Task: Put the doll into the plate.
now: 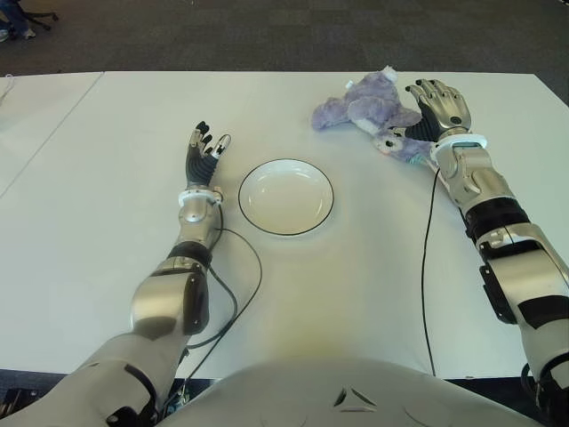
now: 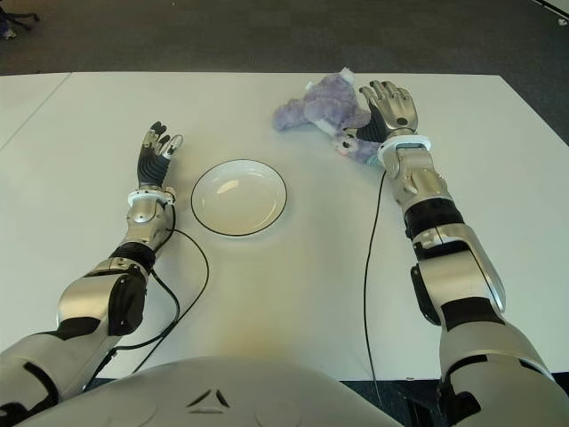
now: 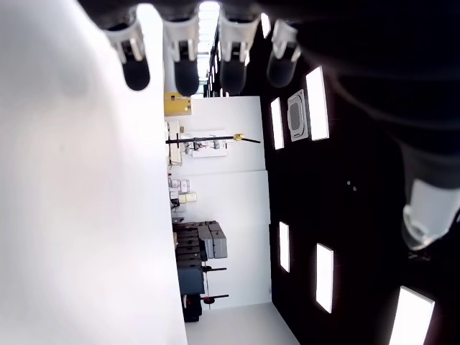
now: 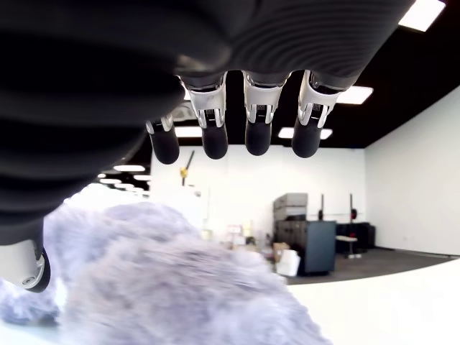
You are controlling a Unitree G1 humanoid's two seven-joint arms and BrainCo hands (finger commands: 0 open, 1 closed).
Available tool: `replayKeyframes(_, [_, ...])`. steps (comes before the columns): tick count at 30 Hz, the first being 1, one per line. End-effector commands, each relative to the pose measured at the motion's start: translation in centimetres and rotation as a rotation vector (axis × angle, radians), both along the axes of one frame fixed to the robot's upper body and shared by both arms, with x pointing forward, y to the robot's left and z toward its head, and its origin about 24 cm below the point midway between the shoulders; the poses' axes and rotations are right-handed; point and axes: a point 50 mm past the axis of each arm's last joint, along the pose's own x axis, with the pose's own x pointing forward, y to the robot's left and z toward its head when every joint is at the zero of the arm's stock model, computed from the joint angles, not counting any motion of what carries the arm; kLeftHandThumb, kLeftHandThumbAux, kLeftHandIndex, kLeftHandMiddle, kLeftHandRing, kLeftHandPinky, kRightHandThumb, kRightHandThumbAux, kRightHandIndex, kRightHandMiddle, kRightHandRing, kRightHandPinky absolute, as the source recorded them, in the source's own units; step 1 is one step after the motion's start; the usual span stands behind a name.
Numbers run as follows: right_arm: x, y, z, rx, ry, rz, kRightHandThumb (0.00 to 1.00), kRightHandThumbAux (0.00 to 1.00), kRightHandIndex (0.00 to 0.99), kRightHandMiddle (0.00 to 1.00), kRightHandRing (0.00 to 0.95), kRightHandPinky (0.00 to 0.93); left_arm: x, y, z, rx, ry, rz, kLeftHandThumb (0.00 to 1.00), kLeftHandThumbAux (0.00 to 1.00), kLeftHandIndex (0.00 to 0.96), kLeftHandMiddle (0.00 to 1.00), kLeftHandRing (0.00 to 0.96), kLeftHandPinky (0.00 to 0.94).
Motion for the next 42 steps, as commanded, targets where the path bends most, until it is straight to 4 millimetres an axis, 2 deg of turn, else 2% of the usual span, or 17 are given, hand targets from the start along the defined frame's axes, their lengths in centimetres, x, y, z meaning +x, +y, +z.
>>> replayKeyframes(1, [0.6,0.6,-1.4,0.035,0.052,-0.027,0.242,0.474,0.062,0.000,0.000,0.000,-7.9,-1.0,-9.3,-0.060,0.467,0.024,0.000,0.517,0.020,0.085,0.085,0.084])
replayKeyframes(17, [0.4,-0.3,-3.0,0.064,0.100,-0.116,0.226,0.504,0.026,0.000,0.000,0.000,-8.0,-1.0,-9.4,-0.060,0.469,0.021,0.000,0.520,0.024,0.087,0.086,0.079])
replayKeyframes(27, [0.2,-0.5,-3.2,0.096,0.102,-0.137,0.230,0.521,0.031,0.000,0.000,0.000,-8.0,-1.0,-9.4,-0.062,0.469,0.020,0.000,0.522,0.024,0.082,0.082,0.079])
replayKeyframes(42, [-0.1,-0.3,-3.8,0.162,0.035,-0.165,0.357,0.556,0.051,0.000,0.000,0.000,-8.1,-1.1,-9.4,-0.051,0.467,0.015,0.000,0.510,0.025,0.087,0.087,0.085])
